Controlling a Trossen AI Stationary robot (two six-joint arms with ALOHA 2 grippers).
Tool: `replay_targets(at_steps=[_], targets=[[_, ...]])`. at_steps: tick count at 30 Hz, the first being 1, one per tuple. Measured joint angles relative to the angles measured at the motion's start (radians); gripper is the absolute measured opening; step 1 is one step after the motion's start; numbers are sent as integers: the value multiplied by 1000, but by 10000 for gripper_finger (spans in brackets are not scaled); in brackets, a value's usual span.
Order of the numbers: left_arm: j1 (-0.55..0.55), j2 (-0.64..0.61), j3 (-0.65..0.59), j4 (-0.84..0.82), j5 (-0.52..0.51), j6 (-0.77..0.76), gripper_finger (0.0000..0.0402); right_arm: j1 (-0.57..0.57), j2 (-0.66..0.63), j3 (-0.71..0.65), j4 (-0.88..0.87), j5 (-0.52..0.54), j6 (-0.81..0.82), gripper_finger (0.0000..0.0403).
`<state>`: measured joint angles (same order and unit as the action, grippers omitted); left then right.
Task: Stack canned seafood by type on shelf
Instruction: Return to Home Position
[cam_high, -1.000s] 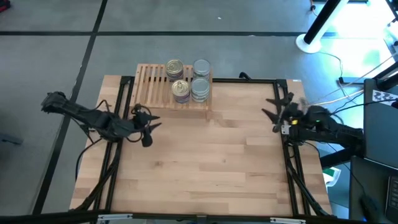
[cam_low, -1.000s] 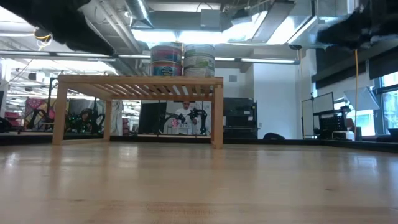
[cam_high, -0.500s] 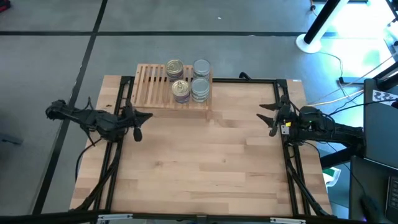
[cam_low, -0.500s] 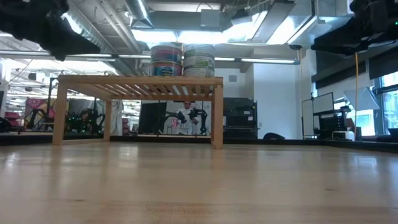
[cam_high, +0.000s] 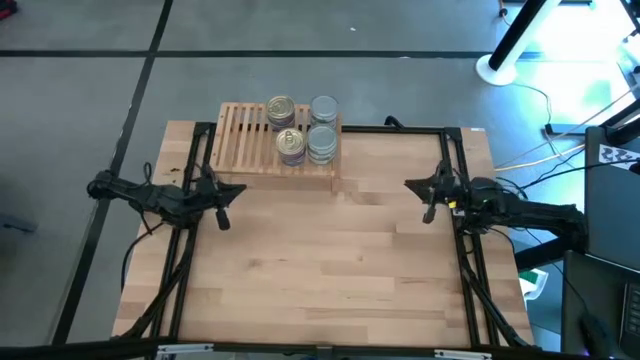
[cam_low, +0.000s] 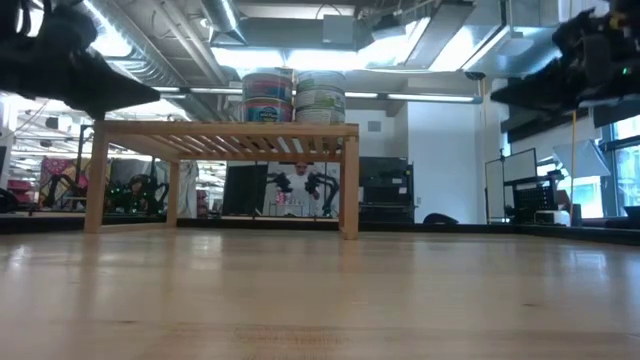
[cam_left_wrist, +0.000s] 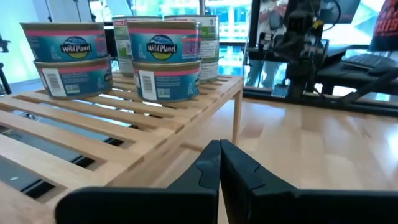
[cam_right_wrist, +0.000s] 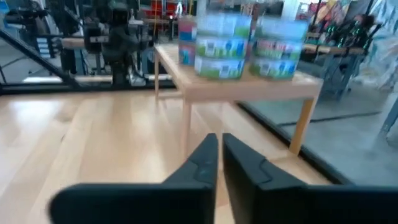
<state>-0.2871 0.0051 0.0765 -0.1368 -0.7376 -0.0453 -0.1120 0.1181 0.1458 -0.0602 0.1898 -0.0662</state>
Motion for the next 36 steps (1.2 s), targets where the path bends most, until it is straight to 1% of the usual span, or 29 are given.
replay_targets(at_steps=[2, 3, 9, 16, 19, 24, 26, 32, 36], targets=[[0, 0, -13, 22, 2, 1, 4, 0, -2, -27, 4, 0, 11, 11], [0, -1, -14, 25, 4, 8, 4, 0, -3, -36, 7, 0, 15, 6], [0, 0, -14, 24, 3, 33, 3, 0, -3, -81, 13, 0, 31, 19], [0, 0, -14, 24, 3, 59, 2, 0, 18, -109, 53, -30, 37, 4], [0, 0, -14, 24, 2, 64, 6, 0, 17, -109, 54, -40, 36, 7], [0, 0, -14, 23, 2, 81, 3, 0, 18, -111, 48, -167, -22, 13], [0, 0, -14, 23, 2, 88, 2, 0, 18, -111, 43, -189, -48, 13], [0, 0, -14, 23, 2, 126, 8, 0, 22, -109, 18, -173, -147, 14], [0, 0, -14, 23, 1, 109, 8, 0, 24, -108, 18, -130, -151, 14]])
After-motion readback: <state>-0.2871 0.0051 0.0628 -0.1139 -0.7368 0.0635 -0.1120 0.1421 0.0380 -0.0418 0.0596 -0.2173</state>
